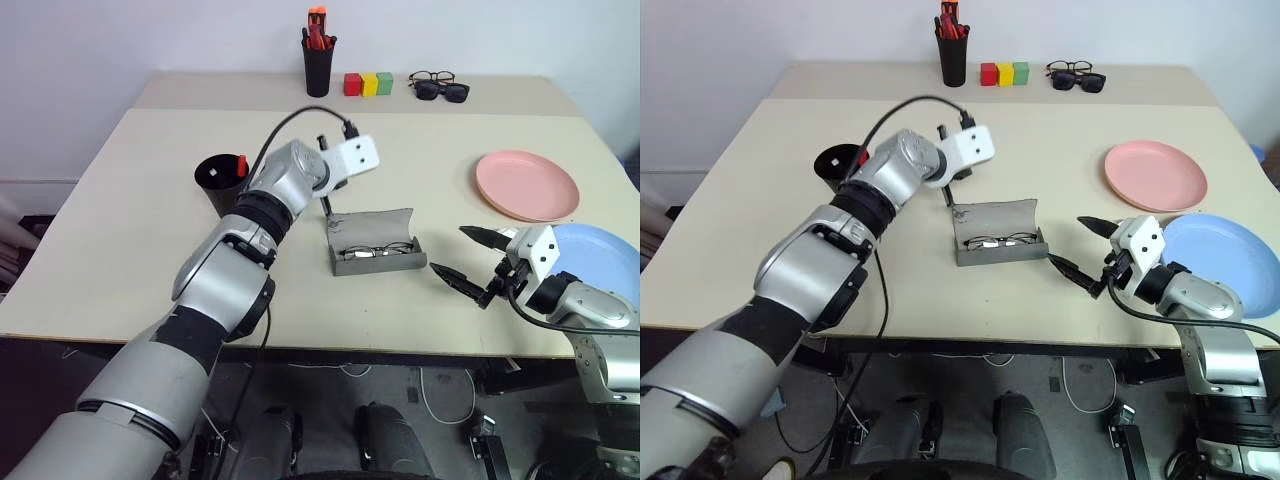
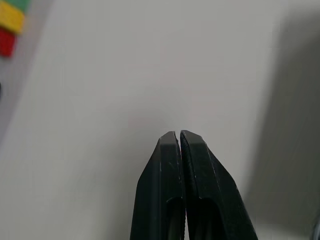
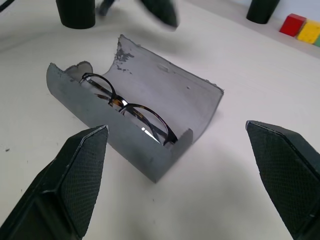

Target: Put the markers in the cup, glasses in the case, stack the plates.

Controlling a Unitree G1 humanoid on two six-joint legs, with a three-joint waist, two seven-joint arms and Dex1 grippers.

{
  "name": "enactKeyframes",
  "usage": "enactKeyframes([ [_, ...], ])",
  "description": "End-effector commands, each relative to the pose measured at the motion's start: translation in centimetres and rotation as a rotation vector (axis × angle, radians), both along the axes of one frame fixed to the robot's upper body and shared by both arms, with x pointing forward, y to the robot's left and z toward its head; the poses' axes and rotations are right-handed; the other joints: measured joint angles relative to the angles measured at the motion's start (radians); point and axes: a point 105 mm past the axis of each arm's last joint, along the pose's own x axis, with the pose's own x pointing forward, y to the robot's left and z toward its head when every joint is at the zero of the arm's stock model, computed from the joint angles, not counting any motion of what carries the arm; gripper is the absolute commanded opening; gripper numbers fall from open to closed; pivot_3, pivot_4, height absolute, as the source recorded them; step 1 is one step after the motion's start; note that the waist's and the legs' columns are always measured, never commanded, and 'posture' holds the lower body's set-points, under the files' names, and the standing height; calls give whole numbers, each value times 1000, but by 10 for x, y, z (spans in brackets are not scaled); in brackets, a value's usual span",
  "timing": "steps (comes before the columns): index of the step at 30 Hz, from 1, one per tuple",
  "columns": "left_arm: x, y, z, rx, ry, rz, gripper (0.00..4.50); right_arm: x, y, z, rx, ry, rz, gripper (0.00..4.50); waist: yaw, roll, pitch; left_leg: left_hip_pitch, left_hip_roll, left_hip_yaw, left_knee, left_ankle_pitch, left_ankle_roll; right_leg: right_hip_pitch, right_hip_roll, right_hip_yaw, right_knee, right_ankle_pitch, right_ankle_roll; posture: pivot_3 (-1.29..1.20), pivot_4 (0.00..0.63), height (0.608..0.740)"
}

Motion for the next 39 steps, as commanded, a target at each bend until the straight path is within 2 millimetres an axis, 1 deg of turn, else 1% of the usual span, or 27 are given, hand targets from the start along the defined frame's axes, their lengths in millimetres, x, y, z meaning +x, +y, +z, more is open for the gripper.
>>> enactKeyframes([
  [1,-7,-18,3,-27,18,-74,66,-2,1,8,1,-41,10,4500,0,0,0,0,0,0,0,0,0,0,0,0,0,0,0,0,150,740],
  [4,-19,-26,-5,-83,150,-116,66,-10,-2,6,-10,-15,22,4500,-1,0,0,0,0,0,0,0,0,0,0,0,0,0,0,0,150,740],
  [7,-31,-30,-4,-137,264,-183,66,-23,-8,1,-28,33,44,4500,-4,0,0,0,0,0,0,0,0,0,0,0,0,0,0,0,150,740],
  [9,-37,-29,-2,-156,309,-216,66,-31,-12,0,-32,61,53,4500,-5,0,0,0,0,0,0,0,0,0,0,0,0,0,0,0,150,740],
  [10,-43,-28,-1,-157,343,-249,66,-38,-18,-1,-37,79,49,4500,-6,0,0,0,0,0,0,0,0,0,0,0,0,0,0,0,150,740],
  [13,-59,-24,-2,-151,421,-318,66,-51,-28,0,-45,109,34,4500,-6,1,0,0,1,0,0,0,0,0,1,0,0,0,0,0,150,740],
  [16,-86,-19,-5,-115,466,-416,66,-64,-40,5,-41,127,-4,4500,-7,2,-1,0,1,0,0,0,0,0,1,1,0,0,0,0,150,740],
  [19,-107,-12,-12,-98,503,-443,66,-69,-52,7,-44,127,-74,4500,-4,2,-1,0,1,0,0,0,0,0,0,1,0,0,0,0,150,740],
  [20,-112,-10,-15,-94,511,-445,66,-70,-55,7,-42,130,-95,4500,-4,2,-1,1,1,0,0,0,0,1,0,2,0,0,0,0,150,740],
  [22,-115,-8,-17,-97,481,-440,66,-67,-62,9,-20,118,-159,4500,-3,2,-1,1,1,0,0,0,0,1,0,2,0,0,0,0,150,740],
  [25,-103,-16,11,-284,332,-394,66,-58,-78,18,10,31,-311,4500,0,2,-1,1,1,0,1,0,0,1,-1,2,0,0,0,0,150,740],
  [26,-105,-20,27,-387,287,-405,66,-57,-83,18,16,34,-355,4500,0,2,-1,0,1,0,1,0,0,1,-1,2,0,0,0,0,150,740],
  [27,-107,-22,37,-450,263,-415,66,-57,-85,17,18,42,-380,4500,0,1,-1,0,1,0,1,0,0,1,-2,2,0,0,0,0,150,740],
  [28,-114,-26,57,-561,163,-465,66,-57,-93,14,10,52,-442,4500,0,1,-1,0,1,0,1,0,1,1,-2,2,0,0,0,0,150,740],
  [29,-120,-25,69,-635,102,-485,66,-57,-100,11,0,55,-495,4500,-2,2,-2,0,1,0,1,0,1,1,-2,2,0,0,0,0,150,740],
  [31,-130,-26,80,-725,70,-499,66,-58,-115,5,-5,68,-582,4500,-2,2,-2,0,2,0,0,0,1,1,-3,3,-1,0,0,0,150,740],
  [33,-140,-30,86,-814,79,-520,66,-56,-132,-6,-29,102,-653,4500,-1,2,-2,0,2,0,0,0,0,1,-2,4,-1,0,0,0,150,740],
  [34,-144,-33,83,-815,83,-545,66,-54,-138,-12,-31,119,-672,4500,-1,2,-2,1,2,0,1,0,0,2,-2,4,-1,0,0,0,150,740],
  [36,-153,-37,72,-787,105,-614,66,-51,-150,-27,-37,170,-715,4500,-3,3,-3,2,2,1,1,0,0,3,-2,4,-1,0,1,0,150,740],
  [37,-156,-38,67,-783,142,-631,300,-48,-153,-33,-47,182,-718,4500,-3,3,-3,4,2,2,1,0,0,4,-1,4,-1,0,1,0,150,740],
  [39,-160,-37,58,-763,200,-657,928,-43,-157,-41,-47,203,-724,4500,-6,4,-3,4,2,2,0,0,0,4,0,4,0,0,1,0,150,740],
])
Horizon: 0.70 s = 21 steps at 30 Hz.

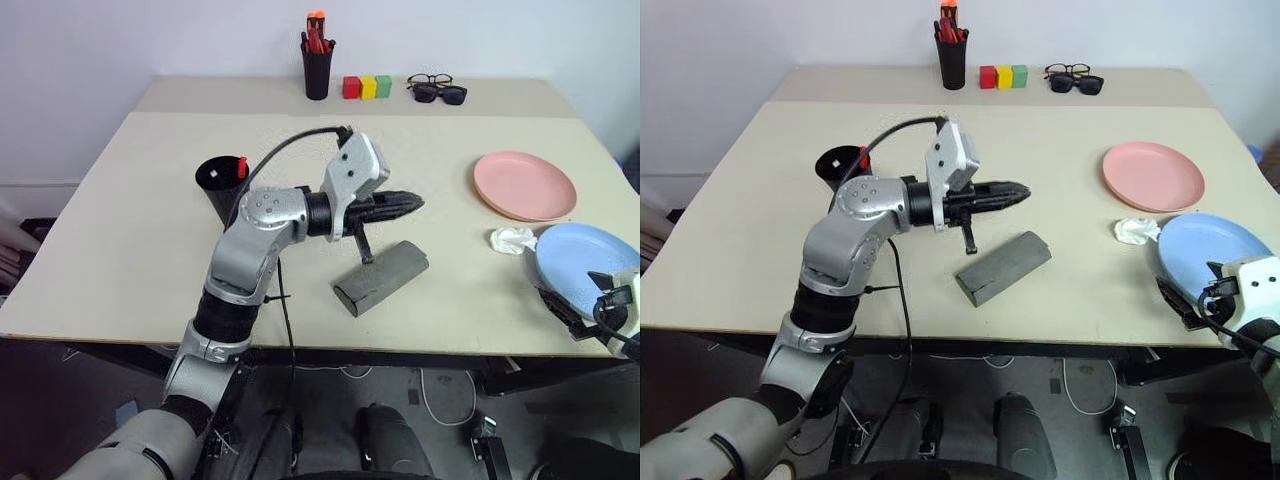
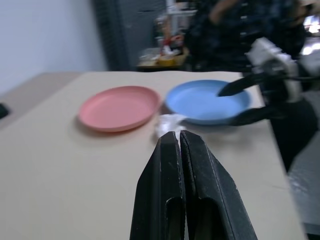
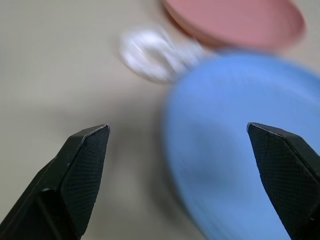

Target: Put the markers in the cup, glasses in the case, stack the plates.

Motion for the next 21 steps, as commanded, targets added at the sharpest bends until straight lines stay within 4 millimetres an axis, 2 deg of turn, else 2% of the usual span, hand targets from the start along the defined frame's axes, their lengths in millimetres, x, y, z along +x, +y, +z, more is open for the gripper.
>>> enactKeyframes([
  [1,-13,-1,-2,24,-21,-100,1405,9,-8,1,-42,-6,1,4500,-4,1,0,0,0,0,0,0,0,0,0,0,0,0,0,0,150,740],
  [7,-21,13,-17,114,-25,-151,4483,18,-9,-10,-25,24,26,4500,-7,3,-2,0,0,0,0,0,0,0,1,0,0,0,0,0,150,740],
  [10,-24,18,-25,160,-34,-164,4483,22,-10,-12,-11,30,28,4500,-8,3,-2,0,0,0,0,0,0,0,1,0,0,0,0,0,150,740],
  [13,-22,22,-29,185,-54,-155,4500,28,-11,-12,26,26,11,3663,-10,3,-2,0,0,0,0,0,0,1,1,0,0,0,0,0,150,740],
  [15,-17,25,-29,186,-73,-131,4500,30,-9,-11,28,21,18,2722,-9,3,-2,0,0,0,0,0,0,1,0,0,0,0,0,0,150,740],
  [16,-16,26,-29,183,-74,-122,4500,31,-9,-11,23,17,18,2072,-9,3,-2,0,0,0,0,0,0,1,0,0,0,0,0,0,150,740],
  [20,-13,27,-28,174,-76,-108,4500,34,-11,-5,-34,-1,8,170,-5,3,-2,0,0,0,0,0,0,1,0,0,-1,0,0,0,150,740],
  [21,-13,27,-28,173,-77,-104,4500,35,-12,-1,-61,-15,-4,170,-5,3,-2,0,0,0,0,0,0,1,0,0,-1,0,0,0,150,740],
])
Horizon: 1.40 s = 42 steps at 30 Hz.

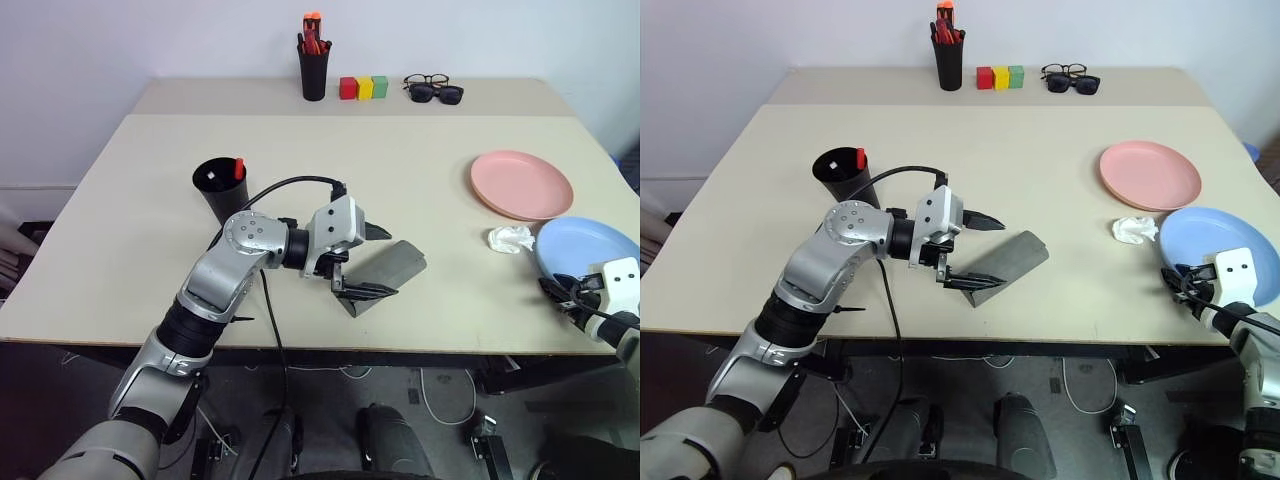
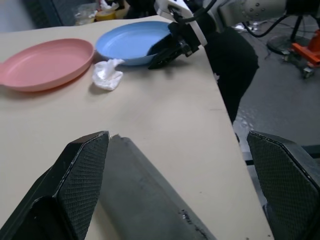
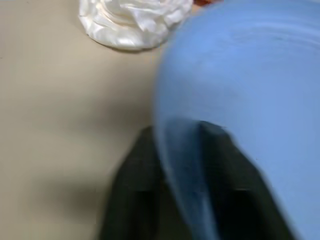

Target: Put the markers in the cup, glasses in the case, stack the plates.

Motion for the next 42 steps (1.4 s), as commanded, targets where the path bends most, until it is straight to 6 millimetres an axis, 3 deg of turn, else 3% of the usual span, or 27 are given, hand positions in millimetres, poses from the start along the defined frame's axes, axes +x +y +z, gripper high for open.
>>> enactKeyframes([
  [1,-1,0,7,-28,-37,-1,4500,3,-10,14,-110,-32,-43,170,0,0,0,0,0,0,0,0,0,0,0,0,0,0,0,0,150,740],
  [7,6,-2,7,-55,-32,58,4500,32,-14,81,-348,-224,-106,170,-7,0,0,0,0,0,0,0,0,0,0,0,0,0,0,0,150,740],
  [10,11,-3,6,-72,-19,106,4500,56,-7,100,-367,-264,-79,170,-21,1,0,0,0,1,-1,0,0,-1,0,0,0,0,0,0,150,740],
  [13,16,-3,5,-80,-18,153,4500,80,-2,106,-406,-260,-40,170,-24,1,0,0,1,1,-1,0,0,-2,0,0,0,0,0,0,150,740],
  [16,21,-1,1,-92,-1,215,4500,104,2,101,-450,-204,-25,170,-22,1,0,0,1,1,-1,0,0,-1,0,0,0,0,0,0,150,740],
  [26,25,10,1,-127,22,351,4500,142,41,94,-474,-162,83,170,-24,1,0,-2,0,1,-2,0,-1,-4,-1,0,-1,0,0,0,150,740],
  [29,23,13,0,-126,29,368,4500,147,54,91,-453,-158,127,1005,-25,1,0,-2,0,1,-2,0,-1,-4,-1,0,-1,0,0,0,150,740],
  [36,22,14,-2,-121,35,377,4500,151,61,102,-426,-215,123,4371,-23,1,0,-2,0,1,-1,0,-1,-4,-2,0,-1,0,0,0,150,740],
  [42,17,11,-3,-124,53,326,4500,137,59,125,-228,-276,205,4371,-21,1,0,-2,0,1,-2,0,-1,-4,-1,0,-1,0,0,0,150,740],
])
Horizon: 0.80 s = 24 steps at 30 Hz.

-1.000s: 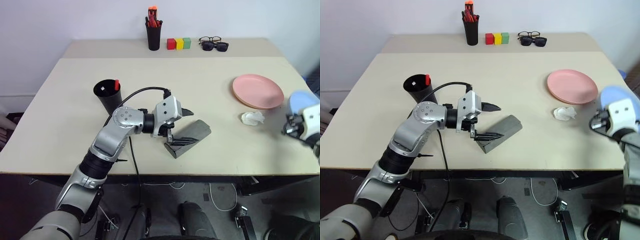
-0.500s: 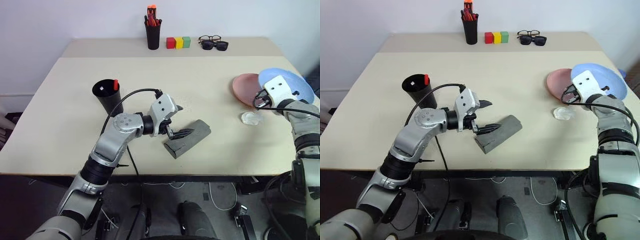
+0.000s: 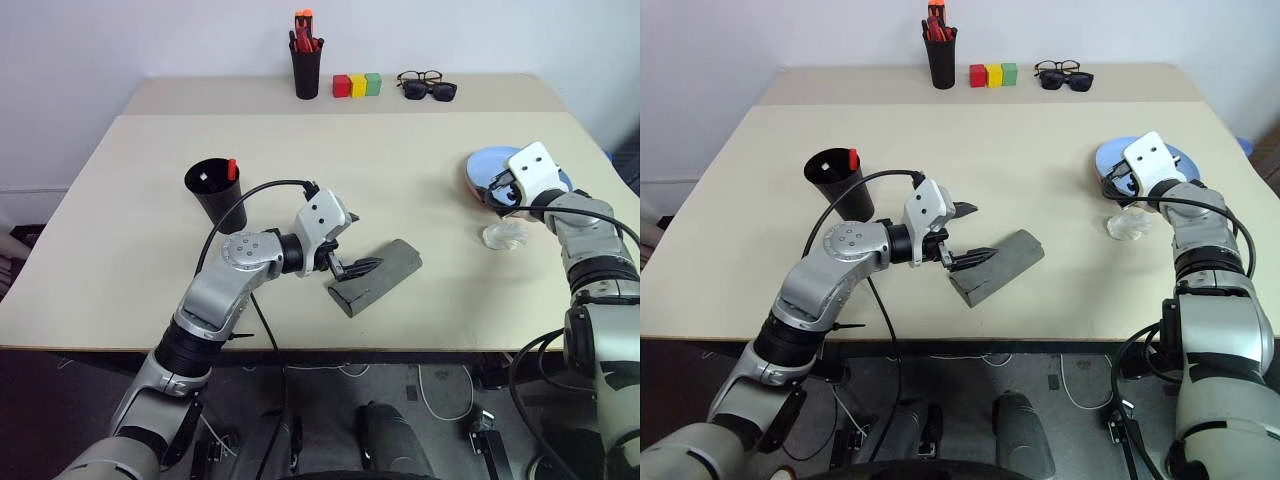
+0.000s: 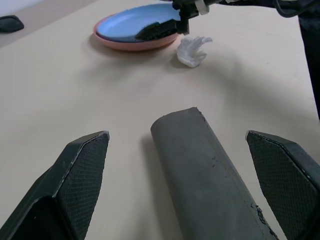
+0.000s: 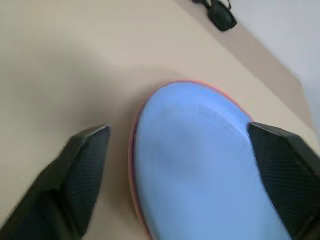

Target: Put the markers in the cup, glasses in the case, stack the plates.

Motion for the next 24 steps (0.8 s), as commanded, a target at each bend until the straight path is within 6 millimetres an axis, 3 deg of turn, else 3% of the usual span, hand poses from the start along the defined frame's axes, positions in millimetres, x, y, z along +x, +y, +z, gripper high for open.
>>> enactKeyframes([
  [1,-8,-2,11,-29,-30,-50,4500,-16,-7,32,94,-58,76,4371,5,0,0,0,0,-1,0,0,0,0,0,0,0,0,0,0,150,740],
  [5,-9,-2,9,-19,-23,-72,4500,-52,-16,7,124,69,113,4371,16,0,0,-2,0,-3,1,0,0,1,-1,-1,0,0,0,0,150,740],
  [10,-9,-5,9,-7,-22,-98,4500,-76,-28,-25,189,171,56,4371,1,0,0,-1,0,-1,1,0,0,1,-1,-1,0,0,0,0,150,740],
  [14,-9,-5,8,-3,-22,-108,4500,-79,-34,-48,214,218,12,4371,-3,1,0,1,0,-1,1,0,0,1,1,0,1,0,0,0,150,740],
  [22,-7,-2,9,7,-29,-102,4500,-69,-28,-72,259,264,-1,4371,5,0,0,0,0,-1,1,0,0,1,0,0,1,0,0,0,150,740],
  [24,-7,-1,9,8,-28,-97,4500,-67,-29,-74,267,267,-7,3862,4,0,0,1,0,-1,1,0,0,1,0,0,1,0,0,0,150,740],
])
